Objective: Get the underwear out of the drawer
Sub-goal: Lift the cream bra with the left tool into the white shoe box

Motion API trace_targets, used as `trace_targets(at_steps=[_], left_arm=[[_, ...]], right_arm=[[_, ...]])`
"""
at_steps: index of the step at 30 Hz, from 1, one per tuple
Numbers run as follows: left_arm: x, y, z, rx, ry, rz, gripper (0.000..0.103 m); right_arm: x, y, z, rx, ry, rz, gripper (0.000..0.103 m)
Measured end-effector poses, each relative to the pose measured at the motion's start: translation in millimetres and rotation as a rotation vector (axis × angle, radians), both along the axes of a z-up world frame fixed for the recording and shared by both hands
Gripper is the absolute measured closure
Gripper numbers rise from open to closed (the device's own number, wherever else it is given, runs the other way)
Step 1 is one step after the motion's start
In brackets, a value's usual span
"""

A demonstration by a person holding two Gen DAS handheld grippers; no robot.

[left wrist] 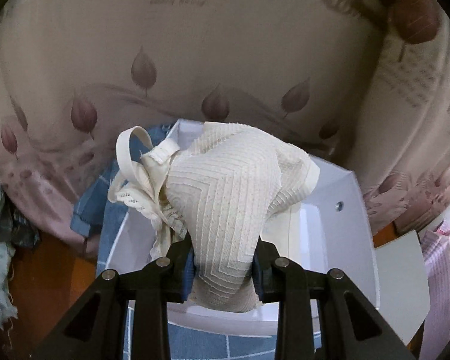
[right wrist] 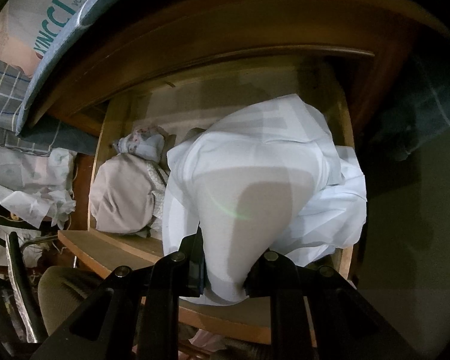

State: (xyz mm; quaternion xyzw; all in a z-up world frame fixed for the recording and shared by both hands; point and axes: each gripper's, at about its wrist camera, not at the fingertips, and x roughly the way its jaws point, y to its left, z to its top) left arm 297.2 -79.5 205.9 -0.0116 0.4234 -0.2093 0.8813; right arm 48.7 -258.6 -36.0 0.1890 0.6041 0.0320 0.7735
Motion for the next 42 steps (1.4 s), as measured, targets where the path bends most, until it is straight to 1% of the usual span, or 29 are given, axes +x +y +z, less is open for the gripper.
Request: trace_targets(at_steps=[2,7,11,13,23,31,34,36,37,38,39,42], left_arm=[[1,0,-10,0.02,0.008,0.017,0.072],[-8,4,-24,0.033,0.033,0.054,0.072],[-16,6,-36,0.057,0.056,0.085,0.072],[-22,6,-37,0.057,0.056,0.11,0.072],[-43,0,-35,0.037,0.117,0.209,0.073],[-40,-10,-39,0.071,0.131,0.184,0.072],[-39,-12,-39,0.08,0.126,0.179,0.068],[-39,-12,-38,0.086,0.114,0.181,0.062],[-39,-12,-38,0.093,0.103,0.182,0.061],[-39,-13,-37,0.097,0.095,0.183,0.056],[-39,-12,-36,0.099,0.089,0.177,0.048],[-42,-12,-30,0.092,0.058,0.154,0.04]], right_arm=[[0,-1,0,0.003,-0.002,0.001,0.087],[0,-1,0,0.009,-0.004,0.001,0.087],[0,-1,-1,0.011,-0.005,0.0,0.086],[1,0,-2,0.012,-0.004,0.0,0.086],[2,2,-2,0.011,-0.009,-0.002,0.086],[1,2,-3,0.011,-0.01,-0.002,0.086],[1,2,-2,0.012,-0.009,-0.001,0.086],[1,2,-2,0.008,-0.011,-0.003,0.086],[1,2,-2,0.011,-0.011,-0.003,0.086],[1,2,-3,0.011,-0.01,-0.003,0.086],[2,2,-3,0.009,-0.01,-0.003,0.086],[2,3,-3,0.01,-0.008,-0.001,0.086]])
